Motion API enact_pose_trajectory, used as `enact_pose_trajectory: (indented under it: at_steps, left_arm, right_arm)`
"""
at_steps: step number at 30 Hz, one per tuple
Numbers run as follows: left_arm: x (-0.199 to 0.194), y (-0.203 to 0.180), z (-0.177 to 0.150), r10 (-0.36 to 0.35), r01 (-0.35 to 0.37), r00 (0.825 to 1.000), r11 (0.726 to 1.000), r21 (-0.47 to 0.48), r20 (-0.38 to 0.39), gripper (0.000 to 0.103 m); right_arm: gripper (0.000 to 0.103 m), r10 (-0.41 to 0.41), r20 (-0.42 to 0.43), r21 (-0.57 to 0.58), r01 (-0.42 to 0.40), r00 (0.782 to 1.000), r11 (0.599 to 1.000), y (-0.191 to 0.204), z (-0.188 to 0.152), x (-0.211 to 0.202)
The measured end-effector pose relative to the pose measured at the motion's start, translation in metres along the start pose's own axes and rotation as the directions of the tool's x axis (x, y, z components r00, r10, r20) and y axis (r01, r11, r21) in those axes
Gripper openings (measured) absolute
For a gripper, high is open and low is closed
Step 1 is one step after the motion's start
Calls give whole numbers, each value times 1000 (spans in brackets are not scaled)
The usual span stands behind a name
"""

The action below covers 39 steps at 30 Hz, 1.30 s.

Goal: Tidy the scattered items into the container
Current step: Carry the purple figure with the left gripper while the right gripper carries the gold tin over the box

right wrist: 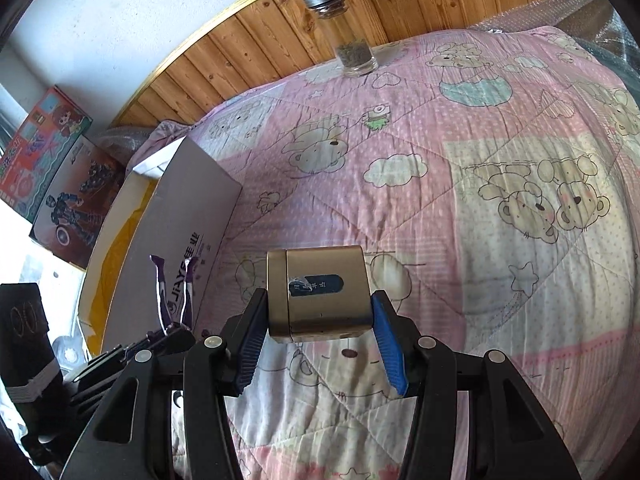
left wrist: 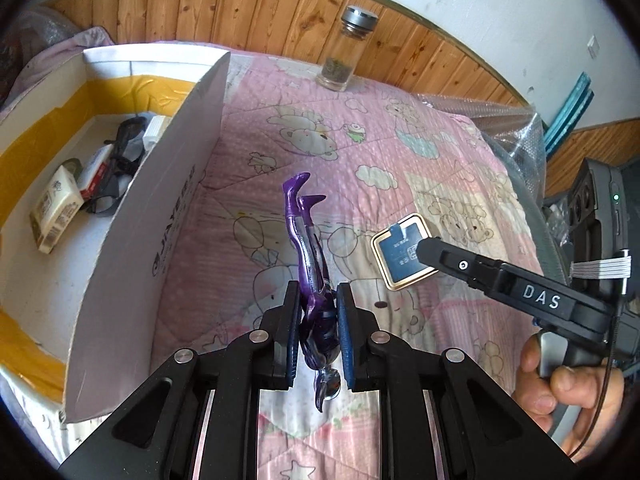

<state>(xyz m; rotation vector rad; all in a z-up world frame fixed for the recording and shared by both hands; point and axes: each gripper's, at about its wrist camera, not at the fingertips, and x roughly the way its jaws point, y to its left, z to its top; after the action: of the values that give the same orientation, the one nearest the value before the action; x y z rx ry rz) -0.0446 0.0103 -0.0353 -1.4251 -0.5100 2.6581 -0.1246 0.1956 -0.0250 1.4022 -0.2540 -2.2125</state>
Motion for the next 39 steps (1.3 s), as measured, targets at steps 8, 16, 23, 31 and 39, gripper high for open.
enact_pose_trajectory:
  at_steps: [8,16,23,31,39]
  left_arm:
    - [-41,21,-11,-34,36,999,999,-32,40,17]
    - [-76,45,-9,-51,58,994,996,-67,92,17]
    - [-105,66,-7,-41,55,989,995,-89,142,17]
    - [-131,94,1,-34,56,982,992,-114,187,17]
    - [-149,119,10,-25,57,974,989,-134,225,17]
  right_arm:
    - [53,-2,-11,-47,2,1000,999,34,-33,-8]
    - [53,34,-6,-53,-34,999,998,68,-54,-21]
    - [53,58,11,-103,-57,998,993,106,-55,-34]
    - [53,82,27,-160,-77,996,984,146,-53,-45]
    - [53,98,37,-207,-88,995,974,180,-49,-51]
